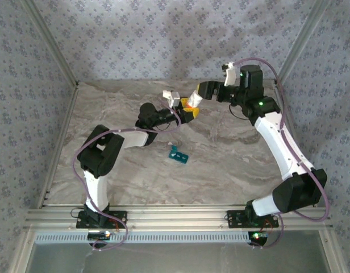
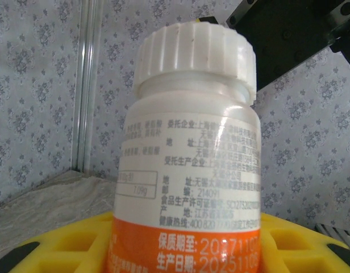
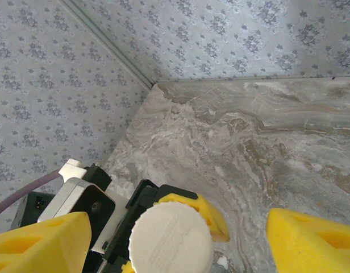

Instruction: Sort the pills into containers

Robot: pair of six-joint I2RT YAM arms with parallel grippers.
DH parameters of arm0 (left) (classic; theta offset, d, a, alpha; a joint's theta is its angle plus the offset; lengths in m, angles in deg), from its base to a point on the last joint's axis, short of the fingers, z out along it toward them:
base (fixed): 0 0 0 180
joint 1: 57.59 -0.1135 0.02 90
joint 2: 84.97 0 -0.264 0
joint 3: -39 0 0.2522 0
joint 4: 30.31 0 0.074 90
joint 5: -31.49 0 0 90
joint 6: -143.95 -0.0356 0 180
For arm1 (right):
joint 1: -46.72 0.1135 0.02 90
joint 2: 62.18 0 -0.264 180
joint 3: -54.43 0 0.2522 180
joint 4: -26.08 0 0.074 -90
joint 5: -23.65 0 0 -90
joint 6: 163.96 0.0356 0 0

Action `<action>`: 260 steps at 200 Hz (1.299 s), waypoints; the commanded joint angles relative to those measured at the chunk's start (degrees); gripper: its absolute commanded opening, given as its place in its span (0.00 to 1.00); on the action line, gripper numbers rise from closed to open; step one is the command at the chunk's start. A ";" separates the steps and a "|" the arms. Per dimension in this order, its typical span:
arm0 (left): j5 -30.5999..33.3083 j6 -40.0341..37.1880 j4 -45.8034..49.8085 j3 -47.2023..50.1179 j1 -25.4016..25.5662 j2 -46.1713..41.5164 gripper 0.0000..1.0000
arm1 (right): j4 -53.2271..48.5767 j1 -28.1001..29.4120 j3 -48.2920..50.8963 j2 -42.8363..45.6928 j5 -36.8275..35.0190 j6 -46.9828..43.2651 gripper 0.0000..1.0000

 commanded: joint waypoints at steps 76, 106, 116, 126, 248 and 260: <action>0.45 0.31 -2.48 -1.18 0.37 -1.04 0.00 | -1.85 2.53 -0.26 -3.11 0.14 -2.23 0.67; 0.45 0.31 -2.20 -1.04 0.37 -1.08 0.00 | -1.69 2.80 0.09 -3.22 0.07 -2.00 0.58; 0.49 0.22 -2.05 -0.95 0.38 -1.13 0.00 | -1.74 2.88 0.07 -3.26 0.16 -1.96 0.52; 0.47 0.22 -2.08 -1.01 0.36 -1.15 0.00 | -1.84 2.98 0.07 -3.30 0.16 -1.92 0.48; 1.38 -0.48 -0.48 -1.49 0.39 -0.76 0.00 | -5.84 10.87 0.25 -4.44 -17.28 6.61 0.39; 1.48 -0.57 -0.37 -1.49 0.43 -0.76 0.00 | -5.63 11.10 0.02 -4.43 -17.29 6.63 0.39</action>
